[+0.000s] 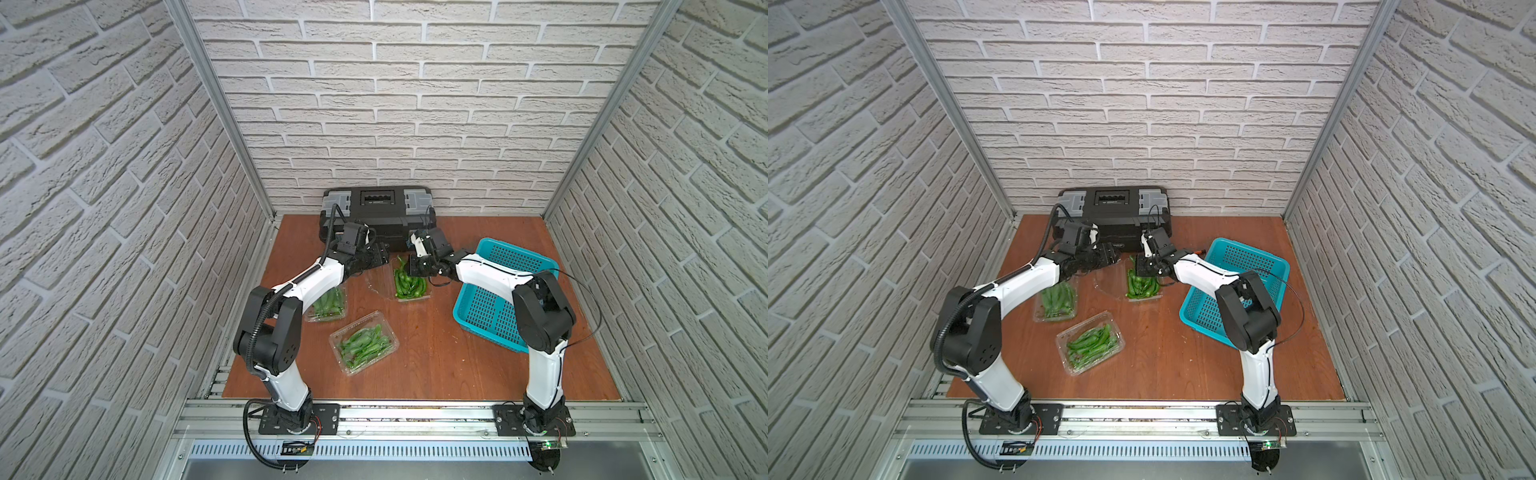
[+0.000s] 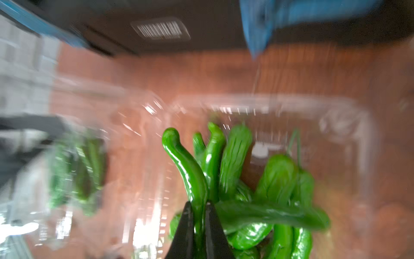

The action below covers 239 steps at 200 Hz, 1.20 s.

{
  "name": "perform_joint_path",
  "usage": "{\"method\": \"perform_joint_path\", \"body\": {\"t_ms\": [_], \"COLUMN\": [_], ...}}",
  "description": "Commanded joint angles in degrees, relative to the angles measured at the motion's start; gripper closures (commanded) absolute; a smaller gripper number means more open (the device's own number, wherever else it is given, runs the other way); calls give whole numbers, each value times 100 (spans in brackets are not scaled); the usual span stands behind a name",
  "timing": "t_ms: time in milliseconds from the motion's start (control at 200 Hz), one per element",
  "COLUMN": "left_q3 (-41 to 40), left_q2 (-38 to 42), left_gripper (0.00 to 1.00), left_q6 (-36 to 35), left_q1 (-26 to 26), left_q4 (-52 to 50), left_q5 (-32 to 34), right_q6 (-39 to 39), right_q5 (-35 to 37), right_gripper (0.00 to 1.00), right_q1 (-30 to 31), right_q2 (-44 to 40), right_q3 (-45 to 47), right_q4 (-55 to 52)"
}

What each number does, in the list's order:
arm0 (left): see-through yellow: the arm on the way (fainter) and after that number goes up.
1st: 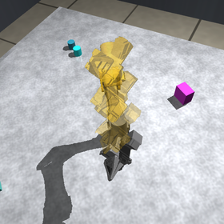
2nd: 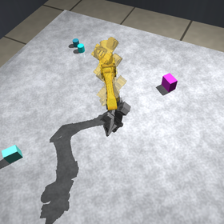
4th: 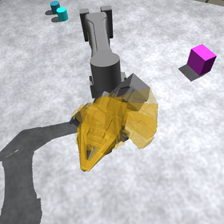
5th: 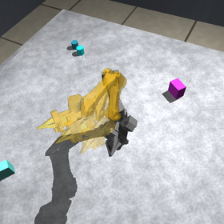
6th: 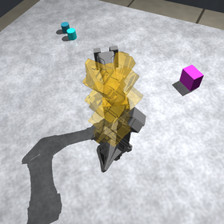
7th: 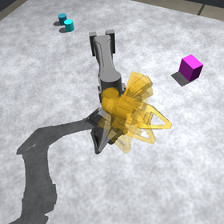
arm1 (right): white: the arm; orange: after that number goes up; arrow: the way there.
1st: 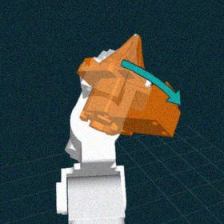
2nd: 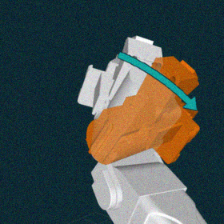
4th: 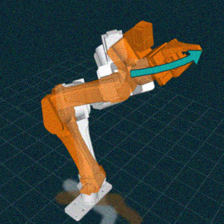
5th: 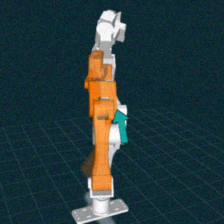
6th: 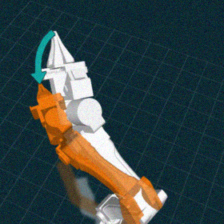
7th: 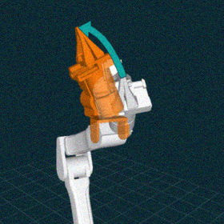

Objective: Take small green peppers out of containers
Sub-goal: Place the green pepper in the basket.

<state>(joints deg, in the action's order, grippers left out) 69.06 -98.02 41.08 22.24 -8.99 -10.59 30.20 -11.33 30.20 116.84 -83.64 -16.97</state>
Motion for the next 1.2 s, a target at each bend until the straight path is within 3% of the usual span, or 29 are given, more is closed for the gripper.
{"method": "perform_joint_path", "body": {"t_ms": [0,225,600,685,825,1025,1190], "left_q3": [150,179,202,205,231,263,337], "left_q2": [-33,-68,-108,-121,-154,-187,-261], "left_gripper": [27,27,27,27,27,27,27], "left_q6": [-70,-86,-124,-133,-157,-214,-230], "left_q1": [-18,-18,-18,-20,-23,-33,-46], "left_q4": [74,73,56,49,32,20,20], "left_q5": [-44,-56,-65,-65,-93,-111,-154], "right_q6": [-176,-292,-191,-100,117,652,1236], "right_q5": [220,980,1060,1442,2653,4459,4520], "right_gripper": [98,98,98,98,98,98,98], "right_q1": [39,3,-73,-123,-263,-586,-972], "right_q2": [-167,-1003,-2051,-2461,-3235,-3952,-3798], "right_q3": [-54,429,961,1192,1590,1960,2224], "right_q4": [-333,-34,401,604,740,21,-649]}}
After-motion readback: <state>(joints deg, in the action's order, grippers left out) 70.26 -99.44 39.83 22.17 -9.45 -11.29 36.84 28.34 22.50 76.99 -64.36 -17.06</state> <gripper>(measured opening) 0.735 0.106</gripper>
